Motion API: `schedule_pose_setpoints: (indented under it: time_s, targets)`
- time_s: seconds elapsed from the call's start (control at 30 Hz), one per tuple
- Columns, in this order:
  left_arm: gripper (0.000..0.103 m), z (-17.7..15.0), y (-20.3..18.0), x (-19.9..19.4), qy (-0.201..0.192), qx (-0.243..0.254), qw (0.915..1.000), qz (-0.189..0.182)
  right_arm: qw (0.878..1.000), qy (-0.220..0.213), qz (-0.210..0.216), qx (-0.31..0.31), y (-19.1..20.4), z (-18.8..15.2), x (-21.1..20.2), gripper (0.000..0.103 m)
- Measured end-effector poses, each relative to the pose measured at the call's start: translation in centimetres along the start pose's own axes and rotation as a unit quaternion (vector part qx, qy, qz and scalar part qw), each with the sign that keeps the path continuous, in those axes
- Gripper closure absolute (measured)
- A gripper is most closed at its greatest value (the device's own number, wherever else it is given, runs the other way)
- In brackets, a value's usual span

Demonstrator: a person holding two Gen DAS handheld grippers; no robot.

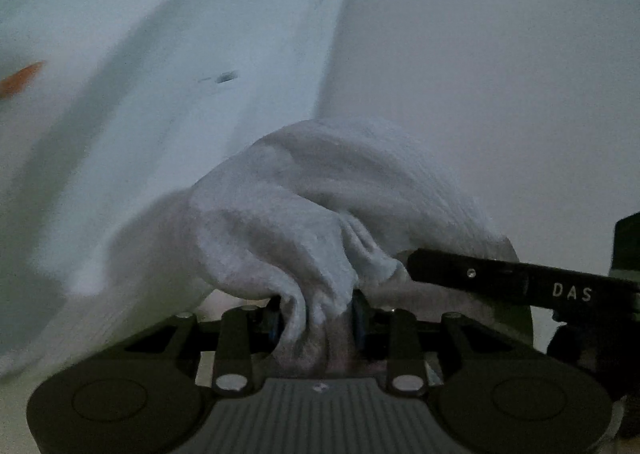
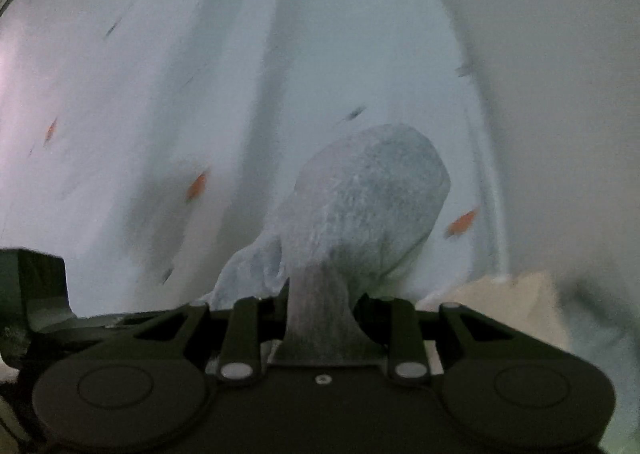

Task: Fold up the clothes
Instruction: 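Grasp the folded sweatpants bundle with both grippers and lift it, then carry the bundle onto the folded clothes stack with both grippers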

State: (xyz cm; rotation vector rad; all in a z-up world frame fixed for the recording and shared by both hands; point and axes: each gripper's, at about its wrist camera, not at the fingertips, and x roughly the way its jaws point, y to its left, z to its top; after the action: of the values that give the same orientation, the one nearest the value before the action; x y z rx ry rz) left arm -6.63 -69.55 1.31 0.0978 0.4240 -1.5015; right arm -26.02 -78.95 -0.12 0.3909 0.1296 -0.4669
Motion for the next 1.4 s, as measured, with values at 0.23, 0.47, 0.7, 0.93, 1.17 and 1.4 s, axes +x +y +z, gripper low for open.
schedule_pose_setpoints:
  time_s: [0.23,0.47,0.7,0.93,1.17,1.4]
  targets:
    - [0.060,-3.6,2.3,14.2,0.095,0.008,0.9949,0.033,0.981,0.046,-0.152,0.108,-13.0,-2.3,6.0,0.064]
    - [0.033,-8.4,7.0,17.5,0.135,-0.053,0.9888,0.035,0.953,0.042,-0.199,0.227,-19.4,-7.3,6.3,0.015]
    - [0.016,-8.2,6.6,14.6,0.113,0.004,0.9892,0.093,0.944,0.046,-0.272,0.178,-16.3,-5.8,4.8,0.011]
    - [0.001,-6.8,4.5,5.1,0.050,-0.024,0.9911,0.121,0.945,0.038,-0.311,0.094,-9.9,-3.6,-0.2,0.003]
    - [0.000,-5.2,-0.6,-5.6,-0.002,-0.051,0.9937,0.100,0.948,0.016,-0.319,0.020,-1.1,-2.6,-5.7,0.000]
    - [0.000,-5.6,-6.6,-13.5,-0.022,-0.011,0.9921,0.123,0.957,0.021,-0.286,0.034,5.0,-3.6,-12.4,0.000]
